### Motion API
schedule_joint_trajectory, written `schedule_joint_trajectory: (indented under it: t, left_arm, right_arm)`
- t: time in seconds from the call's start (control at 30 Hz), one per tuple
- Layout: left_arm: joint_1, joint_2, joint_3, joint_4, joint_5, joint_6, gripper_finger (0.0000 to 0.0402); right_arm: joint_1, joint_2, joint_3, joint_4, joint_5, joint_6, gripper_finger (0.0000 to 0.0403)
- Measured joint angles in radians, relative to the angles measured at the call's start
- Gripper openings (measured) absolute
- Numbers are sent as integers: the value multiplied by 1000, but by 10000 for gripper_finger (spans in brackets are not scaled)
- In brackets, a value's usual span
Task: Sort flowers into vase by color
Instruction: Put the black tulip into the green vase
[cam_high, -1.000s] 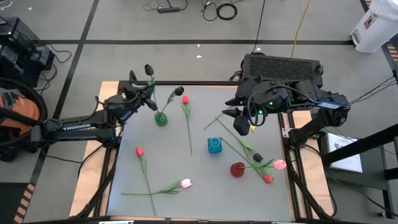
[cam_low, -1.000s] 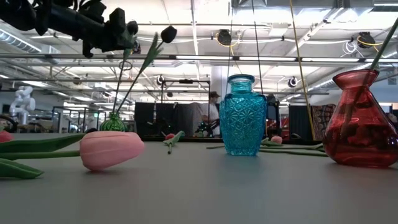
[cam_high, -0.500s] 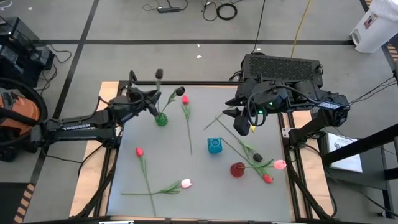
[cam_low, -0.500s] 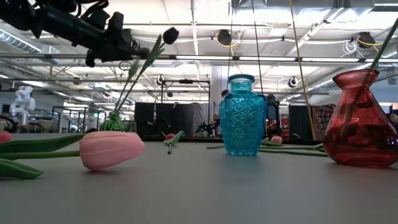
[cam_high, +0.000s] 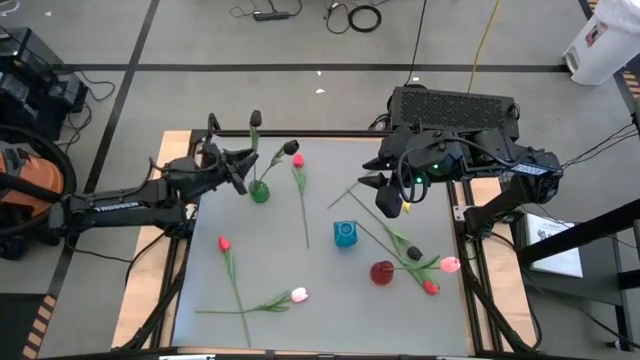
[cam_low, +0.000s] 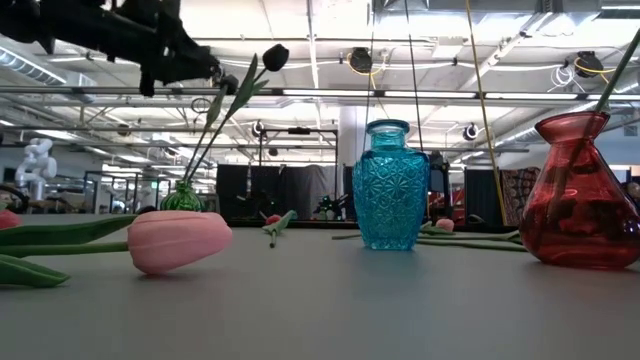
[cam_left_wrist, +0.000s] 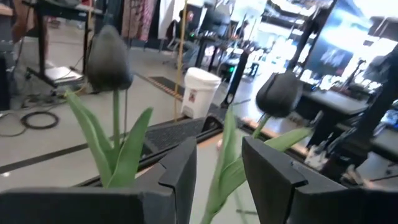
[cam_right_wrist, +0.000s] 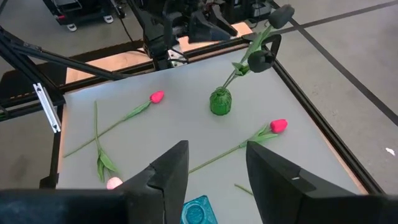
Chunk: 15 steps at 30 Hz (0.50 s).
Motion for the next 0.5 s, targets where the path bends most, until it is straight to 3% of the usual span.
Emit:
schedule_joint_trajectory:
  t: [0.23,0.5]
  left_arm:
    - [-46,-60,66,3,3,0,135]
    - [-83,-61,210,2,82,1,135]
  right_arm:
    - [0,0,0,-44,0,0,153]
    - [0,-20,0,-128,-4,28,153]
